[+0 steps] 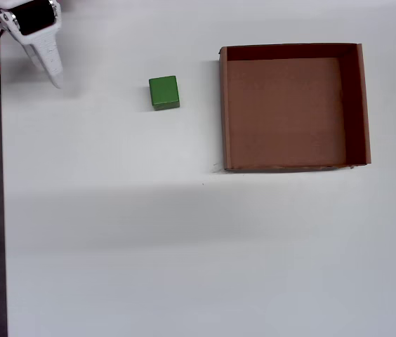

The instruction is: Grasp a green cube and put it in a box.

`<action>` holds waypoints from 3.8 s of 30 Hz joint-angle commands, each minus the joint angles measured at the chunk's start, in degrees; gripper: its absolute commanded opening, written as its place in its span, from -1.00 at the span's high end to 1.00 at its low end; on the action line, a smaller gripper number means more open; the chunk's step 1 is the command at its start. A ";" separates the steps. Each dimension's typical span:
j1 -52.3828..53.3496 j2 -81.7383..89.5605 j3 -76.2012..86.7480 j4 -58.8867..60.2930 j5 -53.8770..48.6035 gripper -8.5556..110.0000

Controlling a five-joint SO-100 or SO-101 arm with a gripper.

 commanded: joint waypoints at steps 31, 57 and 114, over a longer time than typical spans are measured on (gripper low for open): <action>0.09 0.26 -0.44 -0.79 -0.79 0.52; 0.09 0.26 -0.26 -0.97 -0.88 0.52; -32.70 -71.81 -46.49 -10.28 -18.72 0.29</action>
